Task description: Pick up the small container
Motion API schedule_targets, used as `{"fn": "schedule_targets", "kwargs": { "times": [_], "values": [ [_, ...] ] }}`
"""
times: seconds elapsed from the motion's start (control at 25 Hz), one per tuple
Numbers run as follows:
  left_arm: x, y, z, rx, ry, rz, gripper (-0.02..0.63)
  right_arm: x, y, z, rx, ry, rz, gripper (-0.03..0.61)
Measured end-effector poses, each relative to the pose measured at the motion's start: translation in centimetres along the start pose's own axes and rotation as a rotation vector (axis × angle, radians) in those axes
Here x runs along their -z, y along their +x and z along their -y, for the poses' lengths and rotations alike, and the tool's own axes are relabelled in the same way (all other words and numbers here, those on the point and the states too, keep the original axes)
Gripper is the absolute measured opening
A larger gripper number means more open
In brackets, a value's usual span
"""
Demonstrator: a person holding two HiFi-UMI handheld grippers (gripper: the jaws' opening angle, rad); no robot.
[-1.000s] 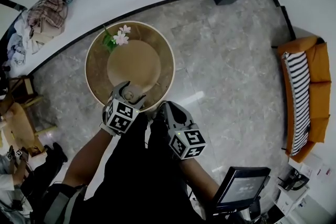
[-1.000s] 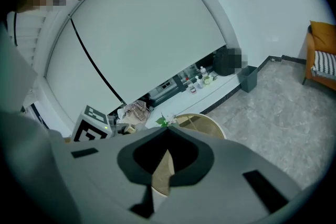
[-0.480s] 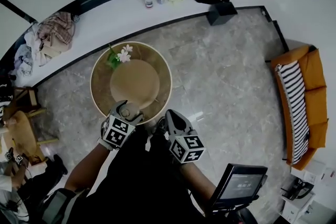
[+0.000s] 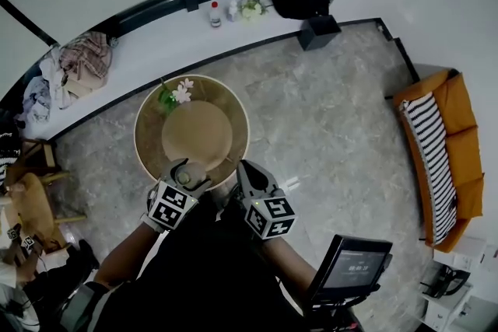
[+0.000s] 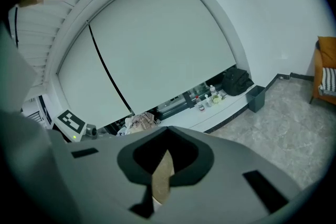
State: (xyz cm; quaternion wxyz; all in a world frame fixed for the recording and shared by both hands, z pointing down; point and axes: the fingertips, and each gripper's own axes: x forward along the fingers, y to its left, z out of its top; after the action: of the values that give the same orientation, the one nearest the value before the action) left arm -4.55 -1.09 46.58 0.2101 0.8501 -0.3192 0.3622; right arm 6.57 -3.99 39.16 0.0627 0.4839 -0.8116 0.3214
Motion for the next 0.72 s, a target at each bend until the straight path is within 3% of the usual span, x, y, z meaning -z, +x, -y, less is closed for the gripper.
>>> {"fn": "schedule_targets", "kwargs": {
  "times": [0.36,0.72],
  "values": [
    [-2.1,-2.7,0.5,-0.011,0.066,0.025,0.337,-2.7,-1.0,-1.5,-0.016,-0.039,0.091,-0.005],
    [-2.0,-3.8,1.7,-0.007,0.069,0.035,0.337,-2.7,-1.7,-2.2,0.003,-0.104,0.105,-0.005]
  ]
}}
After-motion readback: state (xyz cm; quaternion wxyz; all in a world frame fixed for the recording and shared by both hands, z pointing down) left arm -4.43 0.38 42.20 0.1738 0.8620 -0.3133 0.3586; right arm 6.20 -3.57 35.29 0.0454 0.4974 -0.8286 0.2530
